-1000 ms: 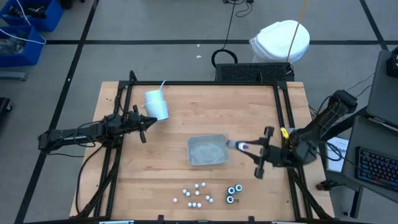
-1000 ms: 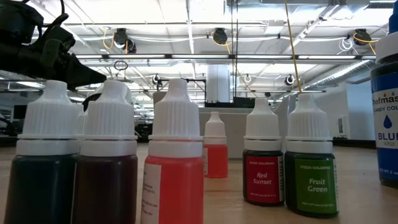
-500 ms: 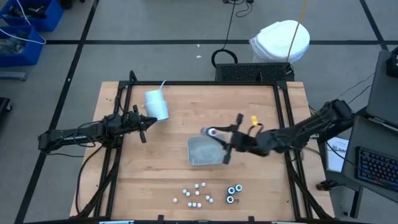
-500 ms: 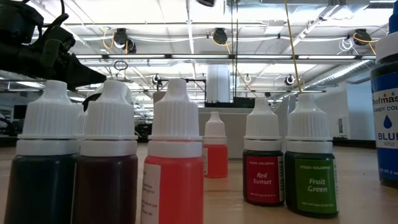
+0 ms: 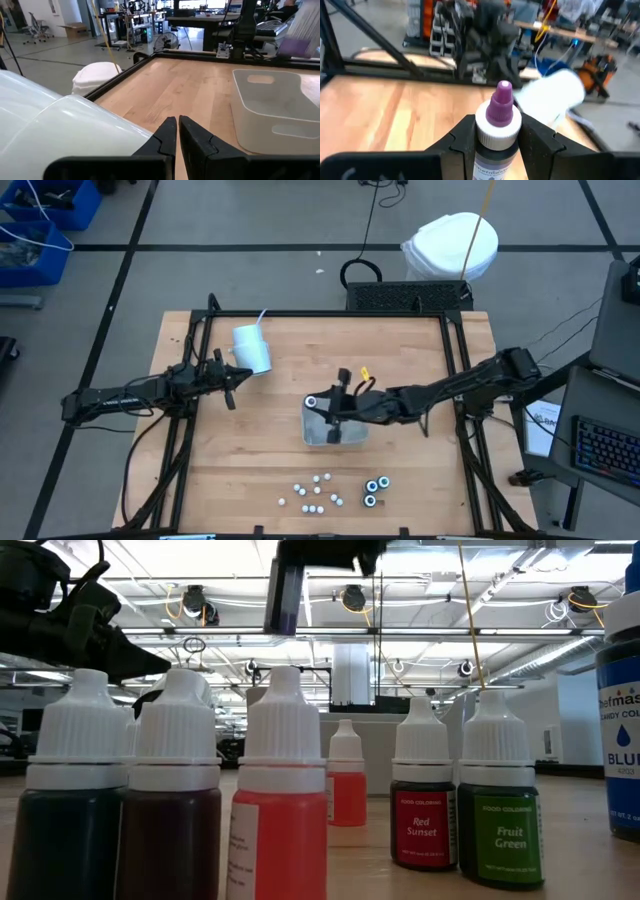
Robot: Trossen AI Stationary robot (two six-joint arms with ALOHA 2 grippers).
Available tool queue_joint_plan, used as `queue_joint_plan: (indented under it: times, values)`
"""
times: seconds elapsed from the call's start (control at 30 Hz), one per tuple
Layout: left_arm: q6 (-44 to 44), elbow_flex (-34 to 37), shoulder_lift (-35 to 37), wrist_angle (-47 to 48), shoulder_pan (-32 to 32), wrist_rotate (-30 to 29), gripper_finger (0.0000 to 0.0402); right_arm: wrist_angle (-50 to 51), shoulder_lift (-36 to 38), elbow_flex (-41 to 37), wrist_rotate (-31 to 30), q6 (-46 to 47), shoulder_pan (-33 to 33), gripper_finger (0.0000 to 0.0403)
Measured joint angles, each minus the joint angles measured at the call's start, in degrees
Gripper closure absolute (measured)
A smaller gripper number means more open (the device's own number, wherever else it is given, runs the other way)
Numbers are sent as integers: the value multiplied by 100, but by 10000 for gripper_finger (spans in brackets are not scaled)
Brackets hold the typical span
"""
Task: Pick & Place food coloring
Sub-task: Put the large purple food coloring bottle into the bin
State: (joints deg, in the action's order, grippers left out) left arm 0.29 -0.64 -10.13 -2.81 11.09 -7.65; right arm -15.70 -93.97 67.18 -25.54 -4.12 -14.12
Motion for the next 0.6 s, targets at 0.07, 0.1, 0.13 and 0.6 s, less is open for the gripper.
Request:
queue_joint_plan:
  times: [0.07,0.1,0.13,0.6]
  values:
    - [67,0,0,0,1,-2,376,9,-158,-2,24,46,30,294]
    - [77,0,2,0,0,-2,376,4,-235,-4,22,46,30,294]
    - [77,0,1,0,2,-1,376,-11,-295,-4,25,48,30,294]
    - [93,0,2,2,2,1,376,-55,-792,-7,26,435,25,294]
